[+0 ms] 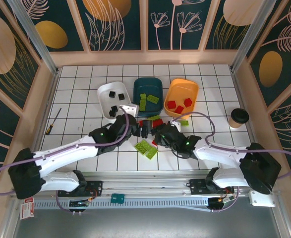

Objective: Sort the legos into containers by color
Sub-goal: Pick up the lego from the bottom-center of the table.

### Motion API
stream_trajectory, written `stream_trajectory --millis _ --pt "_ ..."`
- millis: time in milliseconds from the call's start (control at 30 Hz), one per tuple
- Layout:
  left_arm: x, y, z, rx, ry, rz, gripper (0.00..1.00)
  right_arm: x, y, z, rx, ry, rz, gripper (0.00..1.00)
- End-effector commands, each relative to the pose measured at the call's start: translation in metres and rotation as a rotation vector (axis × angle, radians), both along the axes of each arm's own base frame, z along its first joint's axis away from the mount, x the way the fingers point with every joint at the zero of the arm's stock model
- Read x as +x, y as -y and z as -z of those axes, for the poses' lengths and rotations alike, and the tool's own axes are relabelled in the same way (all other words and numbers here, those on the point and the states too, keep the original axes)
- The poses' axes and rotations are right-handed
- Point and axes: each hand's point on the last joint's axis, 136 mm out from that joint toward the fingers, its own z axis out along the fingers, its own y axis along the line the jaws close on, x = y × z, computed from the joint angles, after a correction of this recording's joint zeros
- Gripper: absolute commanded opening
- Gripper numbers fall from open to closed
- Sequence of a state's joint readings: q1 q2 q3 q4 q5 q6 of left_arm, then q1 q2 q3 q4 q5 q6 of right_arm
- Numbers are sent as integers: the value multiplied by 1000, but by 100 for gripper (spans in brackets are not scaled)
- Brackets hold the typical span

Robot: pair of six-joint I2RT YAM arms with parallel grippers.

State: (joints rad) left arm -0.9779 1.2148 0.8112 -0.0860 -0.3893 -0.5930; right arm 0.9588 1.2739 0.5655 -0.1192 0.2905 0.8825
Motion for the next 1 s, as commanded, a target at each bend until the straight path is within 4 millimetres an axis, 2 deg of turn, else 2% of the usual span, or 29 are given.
stream_trajectory --millis 0,133,333,533,633,700,833,967 --pt "-2 -24 4 -23 13 -89 99 8 -7 0 63 34 148 71" --pt "-11 -38 6 -51 22 -102 99 9 -20 10 18 11 171 72" --pt "-19 -51 12 -67 20 -109 99 15 -27 23 -45 1 206 72" --pt "-23 -54 19 -67 17 -102 99 12 -17 48 -142 -59 220 70" --pt "-22 -54 22 -60 14 -103 99 8 -7 64 -172 -108 216 64" --pt "-22 -54 22 -57 16 -102 99 7 -1 66 -181 -110 219 55" --pt "-21 -54 22 -47 20 -104 99 5 9 55 -170 -77 197 34" --pt "-21 -56 26 -35 16 -109 99 6 18 29 -137 -14 163 22"
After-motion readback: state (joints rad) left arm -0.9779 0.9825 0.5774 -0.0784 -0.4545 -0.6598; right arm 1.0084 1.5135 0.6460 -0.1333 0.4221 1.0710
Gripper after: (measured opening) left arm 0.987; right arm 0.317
